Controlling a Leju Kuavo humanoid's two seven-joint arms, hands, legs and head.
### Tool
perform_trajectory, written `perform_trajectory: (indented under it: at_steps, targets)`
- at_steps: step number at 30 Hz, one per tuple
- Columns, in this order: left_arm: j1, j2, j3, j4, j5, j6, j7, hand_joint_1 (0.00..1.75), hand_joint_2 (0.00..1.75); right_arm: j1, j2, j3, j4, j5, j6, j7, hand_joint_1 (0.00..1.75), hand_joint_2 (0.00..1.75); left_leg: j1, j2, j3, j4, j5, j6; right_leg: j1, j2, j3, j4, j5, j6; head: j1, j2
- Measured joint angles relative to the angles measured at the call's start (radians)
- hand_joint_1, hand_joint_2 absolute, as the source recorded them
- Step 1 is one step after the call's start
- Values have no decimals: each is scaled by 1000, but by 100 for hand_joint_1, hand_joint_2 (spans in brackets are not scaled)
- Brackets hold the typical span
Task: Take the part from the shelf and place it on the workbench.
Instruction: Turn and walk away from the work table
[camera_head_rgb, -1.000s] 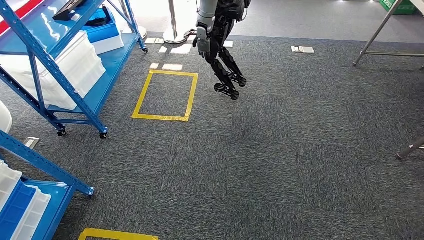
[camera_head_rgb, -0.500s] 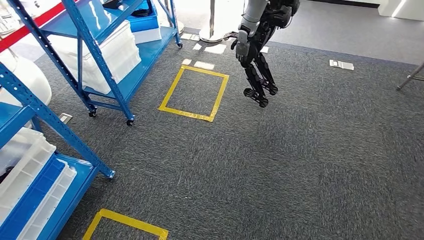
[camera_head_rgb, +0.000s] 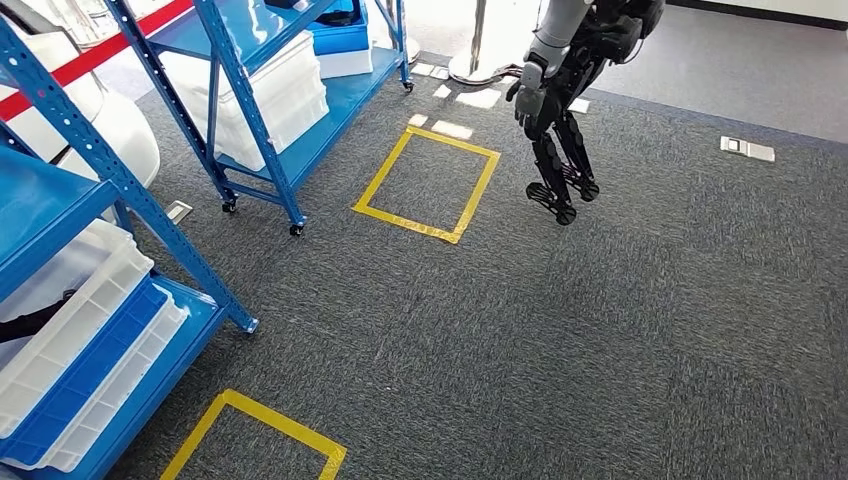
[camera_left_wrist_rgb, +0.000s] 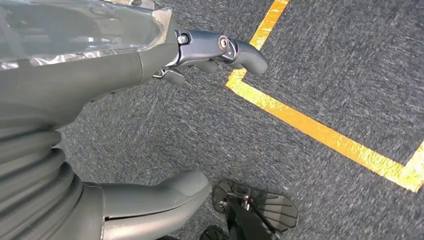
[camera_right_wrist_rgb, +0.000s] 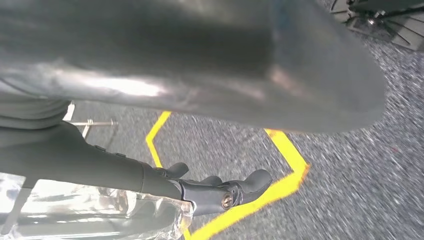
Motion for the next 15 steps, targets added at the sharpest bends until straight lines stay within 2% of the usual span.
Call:
perform_trajectory:
  at_steps: [1,2,3,5,7,9,10,11,12,13,15]
  targets:
    - [-2,0,0,0,0,0,0,0,175,0,0,0,0,0,-7,-2,0,0,-5,16,30,-57,18,6,2,-8,2,0,-2,2,1,0]
    - [-4,0,0,0,0,0,0,0,175,-1,1,1,0,0,-14,-4,0,0,-11,27,45,-87,23,11,4,-16,3,0,-5,5,0,0]
    - [-6,1,0,0,0,-1,0,0,175,-2,1,1,0,0,-21,-5,0,0,-16,28,48,-97,21,15,4,-24,5,-1,-6,10,1,0]
    - [-5,2,0,0,-2,-4,0,0,175,-6,3,1,0,0,-27,-6,0,0,-16,8,53,-109,28,24,4,-35,10,-3,-9,20,0,0]
    - [-4,2,0,0,-9,-4,0,0,175,-8,4,2,0,0,-29,-7,0,0,-11,-12,65,-130,41,33,3,-1,-1,33,-32,24,2,0]
    - [-7,1,-1,0,-16,-6,1,0,175,-6,3,2,0,0,-29,-7,0,0,-7,-35,70,-138,48,40,0,50,-52,144,-81,19,7,0]
    - [-8,1,-1,0,-18,-6,1,0,175,-4,2,2,0,0,-29,-7,0,0,-7,-48,70,-138,48,41,-2,62,-84,208,-105,17,8,0]
    - [-8,0,-1,0,-20,-6,2,0,175,-2,1,2,0,0,-29,-7,0,0,-7,-62,70,-138,48,41,-3,67,-110,253,-116,21,9,0]
    - [-7,0,-1,0,-20,-6,3,0,175,-1,0,2,0,0,-29,-7,0,0,-6,-76,70,-137,48,40,-4,69,-120,264,-112,28,9,0]
    - [-6,0,-1,0,-21,-5,5,0,175,0,-1,2,0,0,-29,-7,0,0,-5,-90,71,-136,47,38,-6,71,-110,234,-90,39,9,0]
    - [-5,0,-2,1,-23,-3,6,0,175,-1,-2,3,0,0,-29,-7,0,0,-2,-117,72,-129,42,30,-14,93,-55,101,-29,60,10,0]
